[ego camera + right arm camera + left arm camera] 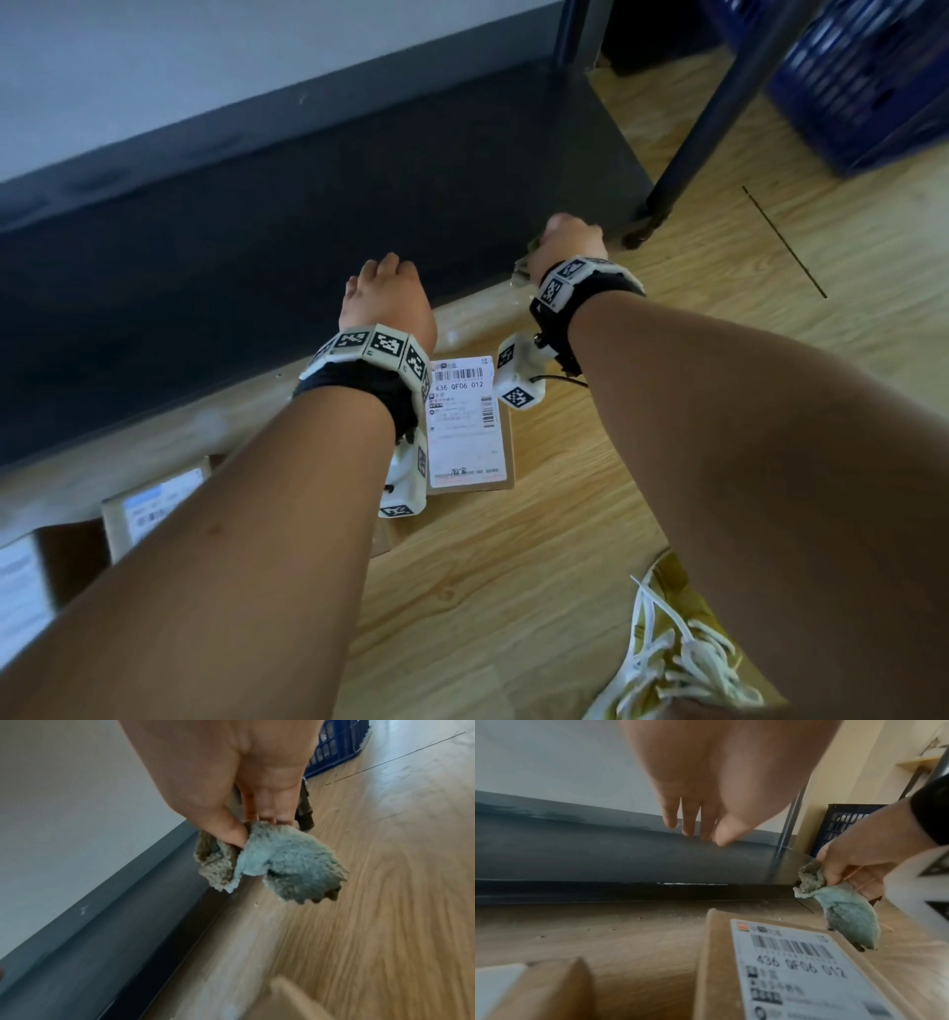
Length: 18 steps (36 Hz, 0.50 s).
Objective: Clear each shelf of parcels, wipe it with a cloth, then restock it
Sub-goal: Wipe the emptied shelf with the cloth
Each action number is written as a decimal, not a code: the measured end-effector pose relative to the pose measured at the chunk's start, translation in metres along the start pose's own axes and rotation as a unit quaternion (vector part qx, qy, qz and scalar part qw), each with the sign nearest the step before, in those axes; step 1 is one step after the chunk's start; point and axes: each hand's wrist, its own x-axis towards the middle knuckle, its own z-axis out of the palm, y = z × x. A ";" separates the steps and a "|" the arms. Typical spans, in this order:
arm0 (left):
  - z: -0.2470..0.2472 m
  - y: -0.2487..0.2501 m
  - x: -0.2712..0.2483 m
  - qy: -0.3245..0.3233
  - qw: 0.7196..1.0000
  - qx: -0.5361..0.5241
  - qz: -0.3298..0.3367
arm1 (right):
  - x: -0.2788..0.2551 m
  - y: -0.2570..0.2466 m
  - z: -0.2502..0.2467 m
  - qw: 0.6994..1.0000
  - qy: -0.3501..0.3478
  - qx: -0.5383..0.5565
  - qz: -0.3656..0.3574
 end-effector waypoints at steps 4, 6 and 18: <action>-0.010 -0.020 -0.024 0.005 1.000 -0.010 -0.014 | -0.030 -0.014 0.009 0.999 0.004 0.019 -0.050; -0.016 -0.031 -0.037 0.006 1.000 -0.013 -0.022 | -0.047 -0.025 0.013 0.997 0.004 0.025 -0.072; -0.045 -0.134 -0.105 0.037 0.996 -0.032 -0.078 | -0.136 -0.112 0.051 0.985 0.002 0.004 -0.172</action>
